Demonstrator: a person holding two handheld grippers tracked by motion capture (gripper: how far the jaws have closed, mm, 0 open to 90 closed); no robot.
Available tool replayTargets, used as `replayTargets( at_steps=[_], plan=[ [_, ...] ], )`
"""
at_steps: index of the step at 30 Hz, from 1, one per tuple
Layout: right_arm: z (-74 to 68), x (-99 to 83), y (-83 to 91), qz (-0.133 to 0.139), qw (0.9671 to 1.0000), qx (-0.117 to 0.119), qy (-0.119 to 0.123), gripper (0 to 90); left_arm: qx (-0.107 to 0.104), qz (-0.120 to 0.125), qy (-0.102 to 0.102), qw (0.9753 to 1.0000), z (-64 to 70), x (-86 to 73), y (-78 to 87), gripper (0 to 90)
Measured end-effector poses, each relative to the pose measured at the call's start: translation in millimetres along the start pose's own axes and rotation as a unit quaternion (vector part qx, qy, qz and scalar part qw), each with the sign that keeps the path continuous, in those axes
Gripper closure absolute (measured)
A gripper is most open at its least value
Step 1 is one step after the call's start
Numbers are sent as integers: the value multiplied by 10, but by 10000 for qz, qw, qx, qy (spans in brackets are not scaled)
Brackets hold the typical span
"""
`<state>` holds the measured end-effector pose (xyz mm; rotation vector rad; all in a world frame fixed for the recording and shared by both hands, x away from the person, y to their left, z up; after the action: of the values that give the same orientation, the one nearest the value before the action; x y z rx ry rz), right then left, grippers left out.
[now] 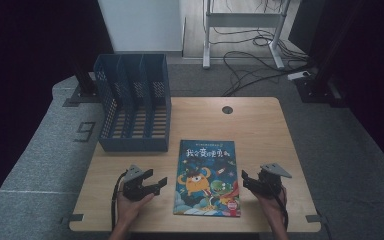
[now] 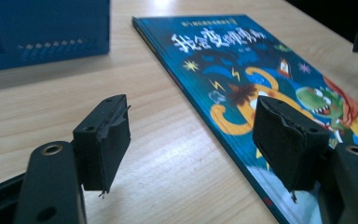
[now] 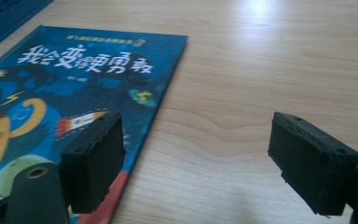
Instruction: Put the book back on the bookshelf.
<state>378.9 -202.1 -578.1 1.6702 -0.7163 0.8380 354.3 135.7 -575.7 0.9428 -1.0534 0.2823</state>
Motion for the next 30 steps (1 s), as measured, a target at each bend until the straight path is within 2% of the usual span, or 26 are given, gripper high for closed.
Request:
replayTargets(
  at_steps=[2,10,11,15,23,27,30],
  plan=[
    [-95,4,-1,8,9999,145,-7,179,-57,-88,-16,9999,53,-14,-35,271],
    [-261,12,-36,44,9996,253,103,180,-174,-293,-59,9994,154,-56,-132,267],
    [-332,-3,-57,5,9994,325,127,180,-215,-345,-65,9992,181,-75,-147,265],
    [-453,-40,-82,-47,9989,400,254,182,-248,-380,-70,9989,215,-90,-172,263],
    [-616,-160,-176,-249,9976,514,396,181,-413,-619,-161,9971,313,-167,-235,252],
    [-678,-217,-209,-328,9968,579,441,181,-335,-531,-127,9979,313,-152,-246,257],
    [-740,-271,-244,-428,9959,607,508,180,-360,-570,-124,9976,329,-162,-257,256]
  ],
)
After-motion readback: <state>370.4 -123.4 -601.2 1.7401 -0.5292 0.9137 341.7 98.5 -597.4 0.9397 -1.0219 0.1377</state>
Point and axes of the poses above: each handheld gripper's, and its own axes: y roughly backward along the jaws, x roughly out of its top, z roughly to its right, the point moved 10 cm from there along -y, roughly forward along the jaws, and after that the axes turned 5 degrees about -y, right-handed, at the moved point
